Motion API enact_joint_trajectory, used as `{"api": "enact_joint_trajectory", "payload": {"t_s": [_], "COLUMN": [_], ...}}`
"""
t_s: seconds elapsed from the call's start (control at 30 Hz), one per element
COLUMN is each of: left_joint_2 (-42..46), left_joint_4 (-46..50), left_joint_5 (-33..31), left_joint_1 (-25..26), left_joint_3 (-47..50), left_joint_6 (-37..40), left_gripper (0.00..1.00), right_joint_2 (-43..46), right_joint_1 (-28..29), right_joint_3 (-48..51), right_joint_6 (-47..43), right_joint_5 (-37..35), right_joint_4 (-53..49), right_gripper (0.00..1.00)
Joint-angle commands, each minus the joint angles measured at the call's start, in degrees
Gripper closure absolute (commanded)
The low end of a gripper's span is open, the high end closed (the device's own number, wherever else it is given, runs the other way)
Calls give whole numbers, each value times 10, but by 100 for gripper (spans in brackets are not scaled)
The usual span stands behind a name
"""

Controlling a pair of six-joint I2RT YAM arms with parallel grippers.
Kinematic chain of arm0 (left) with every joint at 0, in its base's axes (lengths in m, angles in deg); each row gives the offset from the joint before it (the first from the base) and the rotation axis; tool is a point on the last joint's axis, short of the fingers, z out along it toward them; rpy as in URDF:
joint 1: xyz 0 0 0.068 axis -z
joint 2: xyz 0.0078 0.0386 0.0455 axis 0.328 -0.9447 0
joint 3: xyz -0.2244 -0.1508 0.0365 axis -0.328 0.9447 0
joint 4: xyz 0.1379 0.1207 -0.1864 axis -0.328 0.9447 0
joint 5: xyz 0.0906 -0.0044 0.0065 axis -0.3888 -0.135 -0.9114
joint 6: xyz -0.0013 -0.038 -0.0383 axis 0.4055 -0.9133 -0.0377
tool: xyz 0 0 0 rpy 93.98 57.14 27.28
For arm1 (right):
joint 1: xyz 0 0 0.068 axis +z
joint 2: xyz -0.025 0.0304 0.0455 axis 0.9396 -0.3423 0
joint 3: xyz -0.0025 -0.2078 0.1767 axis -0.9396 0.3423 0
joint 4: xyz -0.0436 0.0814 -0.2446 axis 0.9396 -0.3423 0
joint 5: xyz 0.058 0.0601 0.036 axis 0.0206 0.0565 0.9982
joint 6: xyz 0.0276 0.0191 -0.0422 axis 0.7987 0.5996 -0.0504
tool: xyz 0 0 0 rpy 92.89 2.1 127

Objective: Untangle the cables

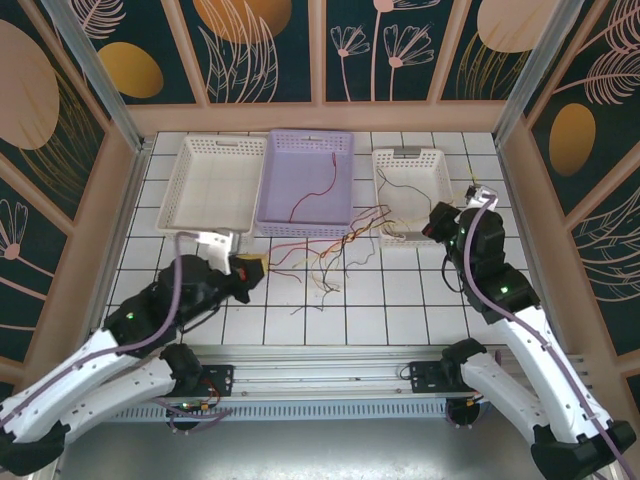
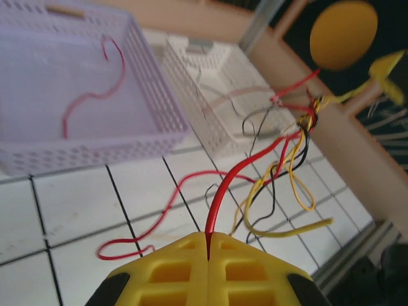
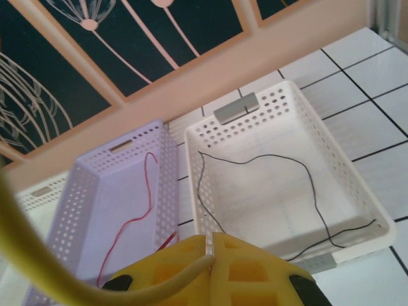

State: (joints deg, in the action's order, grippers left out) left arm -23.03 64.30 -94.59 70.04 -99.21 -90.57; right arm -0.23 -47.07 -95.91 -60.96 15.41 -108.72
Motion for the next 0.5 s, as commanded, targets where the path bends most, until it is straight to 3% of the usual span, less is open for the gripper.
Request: {"api": "enact_joint_trajectory", "payload": {"t_s": [0.0, 0.23, 0.47], "left_joint_2": [36, 44, 14], "left_joint_4": [77, 168, 196], "left_joint_5": [-99, -175, -211], "left_joint_1": [-3, -2, -2], "left_joint_3": [-54, -179, -259], "left_joint_6": [-12, 9, 24], "left_gripper": [100, 100, 100], "right_joint_2": [-2, -3, -11], "right_joint_1": [-13, -38, -55], "right_joint_3": [2, 22, 48], "right_joint_6": [-9, -17, -15], "right_joint_5": [-51, -59, -54], "right_joint_4": [-15, -12, -6], "right_gripper": [100, 100, 100]}}
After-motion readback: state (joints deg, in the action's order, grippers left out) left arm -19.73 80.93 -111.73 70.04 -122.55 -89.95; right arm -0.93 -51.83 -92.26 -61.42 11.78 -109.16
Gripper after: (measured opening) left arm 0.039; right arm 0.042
